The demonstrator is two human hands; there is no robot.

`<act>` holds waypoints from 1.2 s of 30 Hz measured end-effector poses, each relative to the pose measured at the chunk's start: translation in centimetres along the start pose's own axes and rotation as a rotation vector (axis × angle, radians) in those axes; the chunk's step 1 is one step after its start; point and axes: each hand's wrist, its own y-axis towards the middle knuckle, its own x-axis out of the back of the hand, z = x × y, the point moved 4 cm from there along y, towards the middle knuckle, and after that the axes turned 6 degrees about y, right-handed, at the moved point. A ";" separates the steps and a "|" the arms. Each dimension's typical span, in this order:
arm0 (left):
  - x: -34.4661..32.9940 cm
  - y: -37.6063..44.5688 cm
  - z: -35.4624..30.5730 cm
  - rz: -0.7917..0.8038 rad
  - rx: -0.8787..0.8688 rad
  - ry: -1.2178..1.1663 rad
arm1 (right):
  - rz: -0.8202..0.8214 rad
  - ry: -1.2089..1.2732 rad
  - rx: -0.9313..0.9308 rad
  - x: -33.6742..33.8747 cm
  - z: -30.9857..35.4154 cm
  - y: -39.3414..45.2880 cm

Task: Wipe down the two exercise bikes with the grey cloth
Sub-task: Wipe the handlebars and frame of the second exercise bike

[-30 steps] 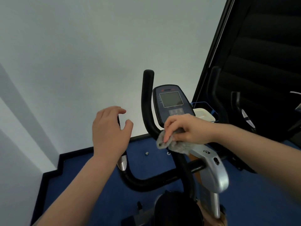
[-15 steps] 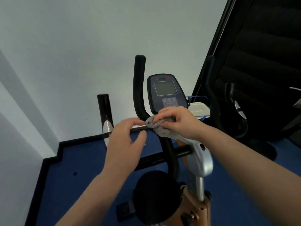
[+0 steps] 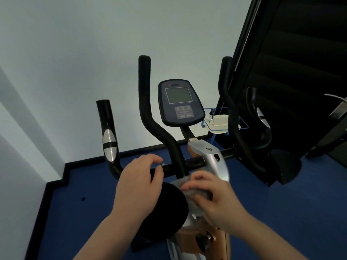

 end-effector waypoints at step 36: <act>-1.2 0.4 0.2 0.151 -0.061 0.226 | -0.297 -0.590 -0.150 2.2 -0.7 5.5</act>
